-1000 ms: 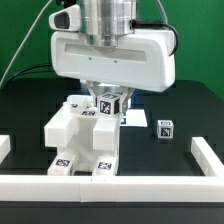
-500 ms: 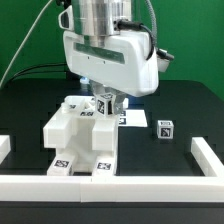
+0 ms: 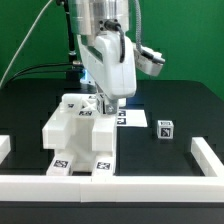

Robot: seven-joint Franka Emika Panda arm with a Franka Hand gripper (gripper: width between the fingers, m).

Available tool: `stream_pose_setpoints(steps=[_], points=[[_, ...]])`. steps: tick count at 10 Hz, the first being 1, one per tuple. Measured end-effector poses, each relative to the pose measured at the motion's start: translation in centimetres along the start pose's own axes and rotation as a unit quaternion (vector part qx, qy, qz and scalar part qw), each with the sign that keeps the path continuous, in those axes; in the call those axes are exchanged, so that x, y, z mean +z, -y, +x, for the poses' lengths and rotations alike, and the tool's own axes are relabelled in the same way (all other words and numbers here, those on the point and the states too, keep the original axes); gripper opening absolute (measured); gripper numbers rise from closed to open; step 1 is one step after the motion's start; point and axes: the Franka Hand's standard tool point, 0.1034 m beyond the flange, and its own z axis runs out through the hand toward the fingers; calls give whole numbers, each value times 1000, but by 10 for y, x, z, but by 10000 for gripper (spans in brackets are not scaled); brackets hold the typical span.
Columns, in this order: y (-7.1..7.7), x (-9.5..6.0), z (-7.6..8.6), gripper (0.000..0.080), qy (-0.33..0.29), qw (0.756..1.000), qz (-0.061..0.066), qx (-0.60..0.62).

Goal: Assemble chair

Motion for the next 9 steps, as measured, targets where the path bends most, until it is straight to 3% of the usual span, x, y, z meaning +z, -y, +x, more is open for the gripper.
stream_pose_setpoints(steps=[4, 9], points=[[1, 0, 0, 271, 9, 995, 7, 95], [4, -1, -4, 271, 26, 971, 13, 236]])
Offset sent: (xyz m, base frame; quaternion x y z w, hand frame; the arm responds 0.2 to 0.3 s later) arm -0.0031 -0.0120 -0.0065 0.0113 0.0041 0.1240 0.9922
